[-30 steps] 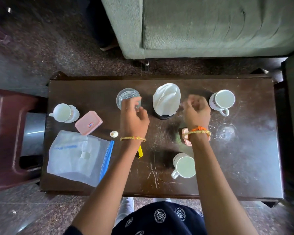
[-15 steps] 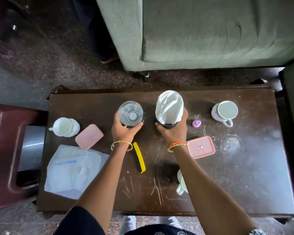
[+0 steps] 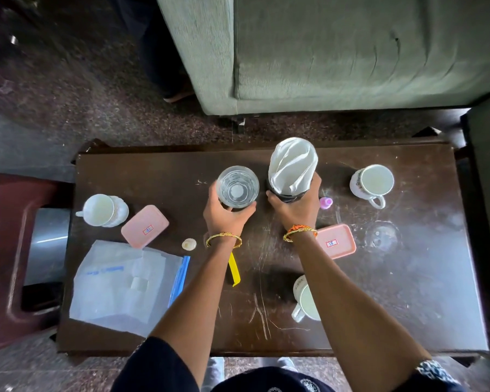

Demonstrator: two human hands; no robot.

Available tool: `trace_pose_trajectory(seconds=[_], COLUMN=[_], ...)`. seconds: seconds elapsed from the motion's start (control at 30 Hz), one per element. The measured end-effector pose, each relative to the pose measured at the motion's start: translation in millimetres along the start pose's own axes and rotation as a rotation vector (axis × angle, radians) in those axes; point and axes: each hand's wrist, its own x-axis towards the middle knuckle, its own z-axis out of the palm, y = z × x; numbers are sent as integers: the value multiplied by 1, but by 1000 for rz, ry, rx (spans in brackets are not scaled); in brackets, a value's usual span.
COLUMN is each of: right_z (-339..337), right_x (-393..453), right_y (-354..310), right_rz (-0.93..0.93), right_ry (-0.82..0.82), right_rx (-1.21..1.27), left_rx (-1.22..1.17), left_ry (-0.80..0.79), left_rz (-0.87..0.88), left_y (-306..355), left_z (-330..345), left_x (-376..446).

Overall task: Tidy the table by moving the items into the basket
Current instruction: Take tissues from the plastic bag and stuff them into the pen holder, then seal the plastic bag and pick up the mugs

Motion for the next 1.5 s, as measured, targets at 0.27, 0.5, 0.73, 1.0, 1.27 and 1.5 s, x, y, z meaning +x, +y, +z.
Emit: trace_pose_trajectory(seconds=[0.27,0.5,0.73,1.0,1.27,1.5], right_z=[-2,-1,-3,0,60,126], right_x=[1,-1,-10,-76,-182,-214], right_y=[0,-3,-4,-43,-55,-42], right_rz=[12,26,149,51,-113,-177], right_ry=[-36,-27,-55,261,-245,-682], right_rx=[-5,-79,-66,40,-72,-410], left_rx=[-32,66,277,374,417,753], left_ry=[-8,-71,-165,-9,147,-174], left_rz=[-16,3,-44,186,98,213], left_y=[1,4,3,16,-40,-130], left_z=[6,0,-9,-50,-159,-248], left_x=[3,6,3,-33,-70,-101])
